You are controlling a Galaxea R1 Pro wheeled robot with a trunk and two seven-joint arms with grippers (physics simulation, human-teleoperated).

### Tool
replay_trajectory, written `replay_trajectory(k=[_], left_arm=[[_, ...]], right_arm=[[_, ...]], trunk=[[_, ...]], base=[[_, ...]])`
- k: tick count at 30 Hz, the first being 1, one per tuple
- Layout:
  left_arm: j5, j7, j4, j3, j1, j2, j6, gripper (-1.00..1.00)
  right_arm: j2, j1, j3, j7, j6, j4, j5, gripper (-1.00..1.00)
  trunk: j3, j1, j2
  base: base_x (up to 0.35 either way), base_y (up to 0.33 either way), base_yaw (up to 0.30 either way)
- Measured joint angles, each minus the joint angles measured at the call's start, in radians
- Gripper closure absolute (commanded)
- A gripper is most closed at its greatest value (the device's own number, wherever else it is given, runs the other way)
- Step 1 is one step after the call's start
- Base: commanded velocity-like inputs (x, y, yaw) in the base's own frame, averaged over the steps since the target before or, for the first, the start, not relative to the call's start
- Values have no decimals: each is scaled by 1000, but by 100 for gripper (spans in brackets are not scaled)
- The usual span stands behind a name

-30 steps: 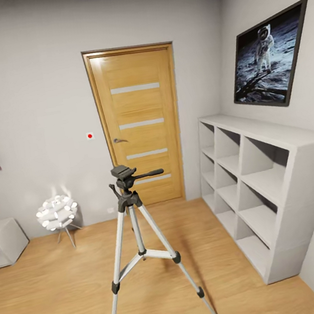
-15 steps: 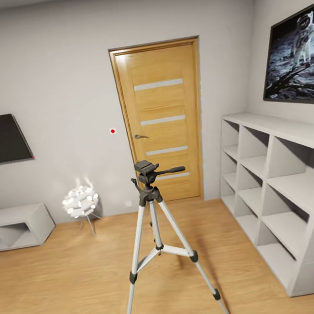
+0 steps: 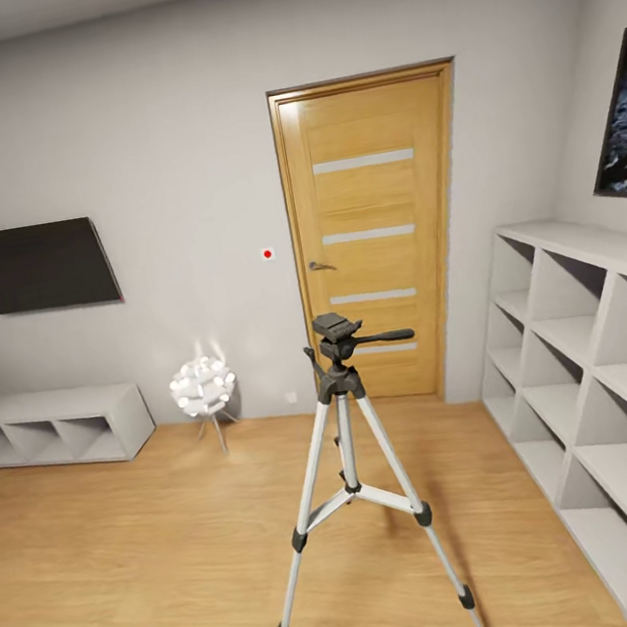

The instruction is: Attach the digital camera to the camera tripod in the bedroom.

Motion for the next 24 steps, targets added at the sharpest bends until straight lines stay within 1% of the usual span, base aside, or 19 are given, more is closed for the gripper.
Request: replay_trajectory(k=[5,8,24], left_arm=[[0,0,0,0,0,-1,-1,100],[0,0,0,0,0,-1,-1,100],[0,0,0,0,0,-3,-1,100]], right_arm=[[0,0,0,0,-1,0,0,-100],[0,0,0,0,0,0,0,-100],[-2,0,0,0,0,0,-1,-100]], trunk=[[0,0,0],[0,0,0],[0,0,0]], base=[[63,-97,259],[93,-208,141],[106,-250,21]])
